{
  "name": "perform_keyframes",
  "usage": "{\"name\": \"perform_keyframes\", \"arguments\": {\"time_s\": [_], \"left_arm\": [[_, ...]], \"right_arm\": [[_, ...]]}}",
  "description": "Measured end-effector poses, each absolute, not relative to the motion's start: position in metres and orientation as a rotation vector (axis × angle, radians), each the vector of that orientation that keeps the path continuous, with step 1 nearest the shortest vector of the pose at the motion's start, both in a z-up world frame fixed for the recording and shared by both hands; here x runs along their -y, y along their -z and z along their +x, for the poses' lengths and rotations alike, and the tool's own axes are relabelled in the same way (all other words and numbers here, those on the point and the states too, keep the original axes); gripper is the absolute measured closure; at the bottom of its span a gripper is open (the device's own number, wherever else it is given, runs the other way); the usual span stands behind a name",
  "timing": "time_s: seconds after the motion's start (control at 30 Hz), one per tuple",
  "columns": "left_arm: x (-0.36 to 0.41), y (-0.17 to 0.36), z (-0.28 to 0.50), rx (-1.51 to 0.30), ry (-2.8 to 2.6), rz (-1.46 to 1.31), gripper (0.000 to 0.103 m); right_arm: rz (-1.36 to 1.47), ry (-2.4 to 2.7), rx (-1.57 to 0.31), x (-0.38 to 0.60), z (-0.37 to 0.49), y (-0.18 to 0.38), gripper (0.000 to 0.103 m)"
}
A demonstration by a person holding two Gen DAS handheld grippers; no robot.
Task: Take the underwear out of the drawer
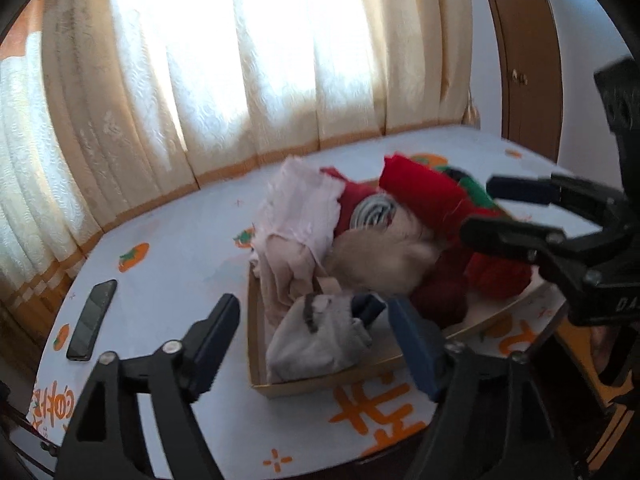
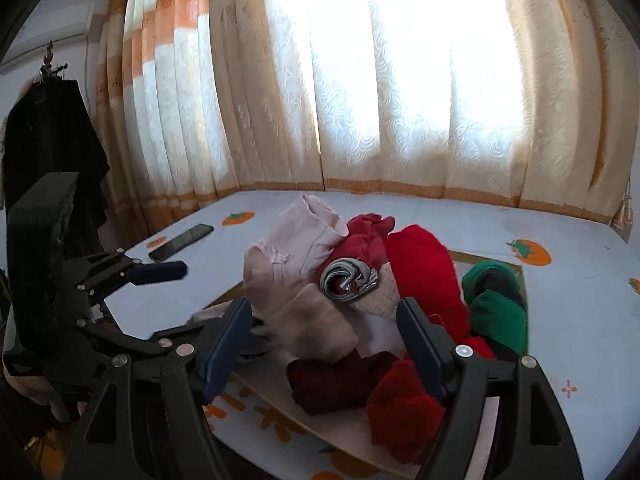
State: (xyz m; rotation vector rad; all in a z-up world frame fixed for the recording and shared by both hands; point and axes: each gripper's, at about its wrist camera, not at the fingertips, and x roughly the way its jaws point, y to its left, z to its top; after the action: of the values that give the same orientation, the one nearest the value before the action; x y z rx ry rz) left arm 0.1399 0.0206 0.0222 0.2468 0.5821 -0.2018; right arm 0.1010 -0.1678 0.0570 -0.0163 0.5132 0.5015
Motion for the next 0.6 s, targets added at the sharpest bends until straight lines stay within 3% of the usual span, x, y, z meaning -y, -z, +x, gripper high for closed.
{"name": "perform_keyframes", "arguments": {"time_s": [0.6], "left_arm": [[-0.020, -0.036, 0.060, -0.459, 0.208, 0.136, 0.014]], "right_arm": [[-0.030, -0.508, -0.456, 0.172, 0.007, -0.067, 0.024]]}}
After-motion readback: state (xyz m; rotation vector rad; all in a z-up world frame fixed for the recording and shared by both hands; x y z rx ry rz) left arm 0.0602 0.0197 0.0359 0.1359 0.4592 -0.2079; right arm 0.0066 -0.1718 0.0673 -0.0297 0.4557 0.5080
